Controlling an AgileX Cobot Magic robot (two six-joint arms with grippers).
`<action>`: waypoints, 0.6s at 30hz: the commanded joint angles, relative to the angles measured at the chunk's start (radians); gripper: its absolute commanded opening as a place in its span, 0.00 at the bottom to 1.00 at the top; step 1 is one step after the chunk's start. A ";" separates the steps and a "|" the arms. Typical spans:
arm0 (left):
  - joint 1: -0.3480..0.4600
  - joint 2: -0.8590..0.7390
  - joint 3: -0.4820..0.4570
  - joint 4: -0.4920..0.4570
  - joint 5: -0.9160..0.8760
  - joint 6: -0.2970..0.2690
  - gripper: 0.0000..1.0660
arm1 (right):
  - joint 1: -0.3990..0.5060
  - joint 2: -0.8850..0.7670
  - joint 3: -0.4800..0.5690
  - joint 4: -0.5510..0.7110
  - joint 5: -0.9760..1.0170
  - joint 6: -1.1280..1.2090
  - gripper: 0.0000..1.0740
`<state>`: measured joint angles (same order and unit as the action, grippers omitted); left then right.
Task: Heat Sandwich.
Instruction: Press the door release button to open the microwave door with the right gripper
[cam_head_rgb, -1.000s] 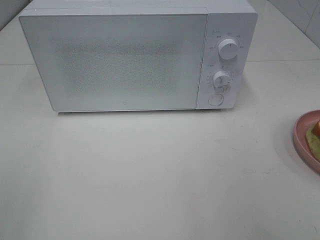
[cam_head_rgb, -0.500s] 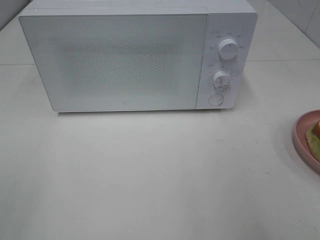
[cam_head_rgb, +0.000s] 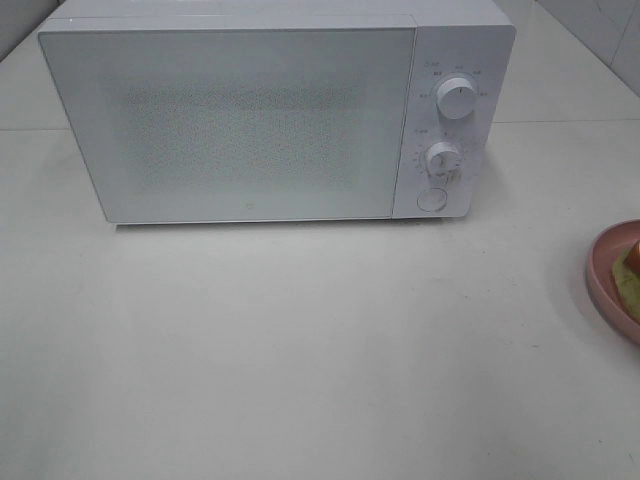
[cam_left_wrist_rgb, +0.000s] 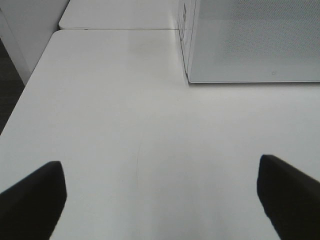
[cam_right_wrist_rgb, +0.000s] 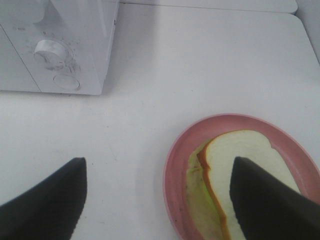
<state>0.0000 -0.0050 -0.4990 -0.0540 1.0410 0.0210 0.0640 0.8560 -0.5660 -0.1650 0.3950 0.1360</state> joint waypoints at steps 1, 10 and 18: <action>-0.001 -0.026 0.003 -0.002 -0.006 -0.001 0.92 | -0.004 0.072 -0.005 -0.004 -0.125 0.002 0.71; -0.001 -0.026 0.003 -0.002 -0.006 -0.001 0.92 | -0.004 0.225 -0.005 -0.008 -0.342 0.048 0.71; -0.001 -0.026 0.003 -0.002 -0.006 -0.001 0.92 | -0.004 0.347 0.051 -0.007 -0.639 0.048 0.71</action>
<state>0.0000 -0.0050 -0.4990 -0.0540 1.0410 0.0210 0.0640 1.2010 -0.5190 -0.1650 -0.1920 0.1800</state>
